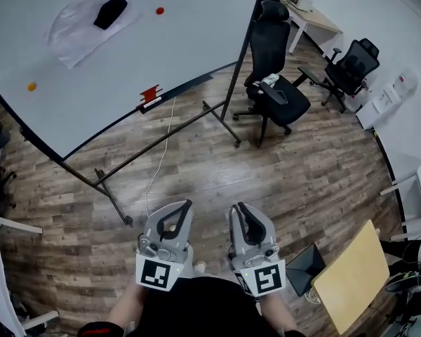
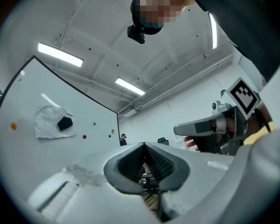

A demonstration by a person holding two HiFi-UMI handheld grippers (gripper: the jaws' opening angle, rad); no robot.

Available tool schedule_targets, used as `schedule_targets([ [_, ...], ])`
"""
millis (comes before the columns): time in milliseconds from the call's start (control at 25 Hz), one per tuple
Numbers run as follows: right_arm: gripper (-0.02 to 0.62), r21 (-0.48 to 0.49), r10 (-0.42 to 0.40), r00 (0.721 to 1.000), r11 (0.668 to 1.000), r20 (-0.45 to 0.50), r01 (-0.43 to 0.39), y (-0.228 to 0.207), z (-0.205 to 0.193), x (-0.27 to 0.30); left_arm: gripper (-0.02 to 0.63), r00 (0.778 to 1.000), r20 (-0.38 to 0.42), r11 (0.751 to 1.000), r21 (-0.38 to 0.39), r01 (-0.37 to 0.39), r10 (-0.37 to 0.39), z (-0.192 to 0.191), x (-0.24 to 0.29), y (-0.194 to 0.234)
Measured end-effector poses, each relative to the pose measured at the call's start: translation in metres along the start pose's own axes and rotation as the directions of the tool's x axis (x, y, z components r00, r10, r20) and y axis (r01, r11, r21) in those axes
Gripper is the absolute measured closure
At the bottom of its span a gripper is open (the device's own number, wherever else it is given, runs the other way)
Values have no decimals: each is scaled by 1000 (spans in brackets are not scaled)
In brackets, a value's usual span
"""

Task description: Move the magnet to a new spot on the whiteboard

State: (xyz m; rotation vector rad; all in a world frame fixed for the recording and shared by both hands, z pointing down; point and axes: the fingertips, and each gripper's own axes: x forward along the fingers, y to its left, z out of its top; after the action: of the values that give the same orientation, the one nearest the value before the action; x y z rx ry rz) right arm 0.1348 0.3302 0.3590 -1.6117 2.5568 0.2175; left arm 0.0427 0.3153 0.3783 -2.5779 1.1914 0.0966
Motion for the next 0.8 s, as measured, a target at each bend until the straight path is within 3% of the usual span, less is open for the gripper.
schedule_targets([
  [280,574,3,-27,999,1000,-21,27,-31,-15,44,604,1000,-5,1000,-9,-4,4,-20,40,36],
  [480,551,-54,-6,1000,999,-15,5,-33,-18,79,604,1000,10,1000,-6,-4,4,-26,63,61],
  [800,557,-50,-12,1000,999,-21,11,-36,-25,127,604,999,30,1000,4,12,-12,-35,88,100],
])
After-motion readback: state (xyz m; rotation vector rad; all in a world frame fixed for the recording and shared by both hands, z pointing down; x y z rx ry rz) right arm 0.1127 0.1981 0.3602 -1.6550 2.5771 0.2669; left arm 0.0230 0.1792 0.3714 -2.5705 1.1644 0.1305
